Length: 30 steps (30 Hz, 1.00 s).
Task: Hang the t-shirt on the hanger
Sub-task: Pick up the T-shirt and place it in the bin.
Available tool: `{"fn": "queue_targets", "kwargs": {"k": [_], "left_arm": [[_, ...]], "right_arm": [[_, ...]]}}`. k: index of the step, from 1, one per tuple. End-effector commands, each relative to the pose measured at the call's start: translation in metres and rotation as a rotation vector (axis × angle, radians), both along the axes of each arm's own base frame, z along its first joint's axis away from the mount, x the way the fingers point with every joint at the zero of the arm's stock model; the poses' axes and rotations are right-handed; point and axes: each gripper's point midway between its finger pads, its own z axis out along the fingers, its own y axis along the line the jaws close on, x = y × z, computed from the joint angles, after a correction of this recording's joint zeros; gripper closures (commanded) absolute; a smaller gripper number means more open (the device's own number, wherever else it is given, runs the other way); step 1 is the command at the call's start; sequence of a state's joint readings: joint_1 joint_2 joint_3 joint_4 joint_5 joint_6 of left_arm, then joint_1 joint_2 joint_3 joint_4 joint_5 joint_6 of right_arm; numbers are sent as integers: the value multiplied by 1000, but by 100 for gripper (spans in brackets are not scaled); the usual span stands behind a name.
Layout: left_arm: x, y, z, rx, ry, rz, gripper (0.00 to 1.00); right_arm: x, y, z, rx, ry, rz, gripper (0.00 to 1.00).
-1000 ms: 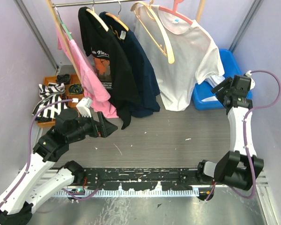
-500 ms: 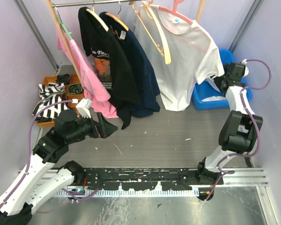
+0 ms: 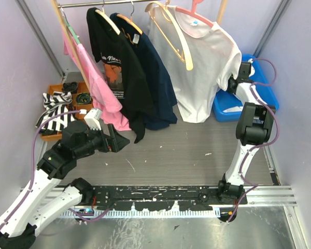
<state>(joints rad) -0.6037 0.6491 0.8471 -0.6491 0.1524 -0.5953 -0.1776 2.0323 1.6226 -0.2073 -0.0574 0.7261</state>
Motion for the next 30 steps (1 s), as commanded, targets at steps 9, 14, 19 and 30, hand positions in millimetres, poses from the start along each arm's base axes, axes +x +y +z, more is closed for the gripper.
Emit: {"fn": "queue_targets", "kwargs": {"k": [9, 14, 19, 30], "left_arm": [[3, 9, 24, 12, -40, 37, 2], [1, 12, 28, 13, -35, 46, 2], [-3, 17, 29, 19, -35, 61, 2], [-13, 30, 42, 10, -67, 87, 2]], "right_arm": [[29, -10, 20, 1, -85, -48, 58], [19, -16, 32, 3, -104, -59, 86], [0, -32, 57, 19, -155, -89, 99], [-50, -53, 174, 14, -379, -118, 99]]}}
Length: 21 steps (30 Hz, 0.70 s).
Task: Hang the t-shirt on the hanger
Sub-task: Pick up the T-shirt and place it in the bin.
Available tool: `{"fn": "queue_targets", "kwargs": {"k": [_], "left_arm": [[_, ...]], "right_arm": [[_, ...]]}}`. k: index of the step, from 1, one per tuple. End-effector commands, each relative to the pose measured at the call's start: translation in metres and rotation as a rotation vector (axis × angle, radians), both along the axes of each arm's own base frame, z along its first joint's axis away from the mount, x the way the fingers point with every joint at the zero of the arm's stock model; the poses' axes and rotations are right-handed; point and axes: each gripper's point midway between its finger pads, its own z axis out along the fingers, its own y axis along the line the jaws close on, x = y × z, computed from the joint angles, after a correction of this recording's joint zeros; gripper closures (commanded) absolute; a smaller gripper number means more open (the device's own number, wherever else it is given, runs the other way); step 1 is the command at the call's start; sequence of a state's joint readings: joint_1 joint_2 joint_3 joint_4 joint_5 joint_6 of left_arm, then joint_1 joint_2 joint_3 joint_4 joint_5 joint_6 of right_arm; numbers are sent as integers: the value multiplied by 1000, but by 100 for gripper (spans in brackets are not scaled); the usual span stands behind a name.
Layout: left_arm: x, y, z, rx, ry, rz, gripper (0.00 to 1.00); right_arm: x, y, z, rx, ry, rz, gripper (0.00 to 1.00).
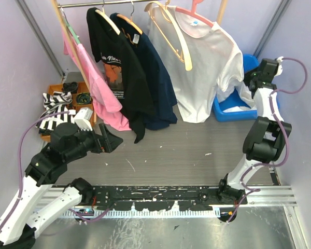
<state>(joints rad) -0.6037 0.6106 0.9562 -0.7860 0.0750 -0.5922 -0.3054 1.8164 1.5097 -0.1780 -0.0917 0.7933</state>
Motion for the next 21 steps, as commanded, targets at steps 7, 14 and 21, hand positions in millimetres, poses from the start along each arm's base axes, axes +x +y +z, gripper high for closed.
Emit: {"fn": "queue_targets", "kwargs": {"k": [7, 14, 21], "left_arm": [[-13, 17, 24, -12, -56, 29, 2], [-22, 26, 32, -14, -86, 34, 2], [-29, 30, 40, -19, -113, 25, 2]], "right_arm": [[-53, -1, 214, -88, -440, -9, 99], [-111, 22, 322, -168, -628, 11, 99], [-186, 46, 393, -271, -762, 7, 99]]}}
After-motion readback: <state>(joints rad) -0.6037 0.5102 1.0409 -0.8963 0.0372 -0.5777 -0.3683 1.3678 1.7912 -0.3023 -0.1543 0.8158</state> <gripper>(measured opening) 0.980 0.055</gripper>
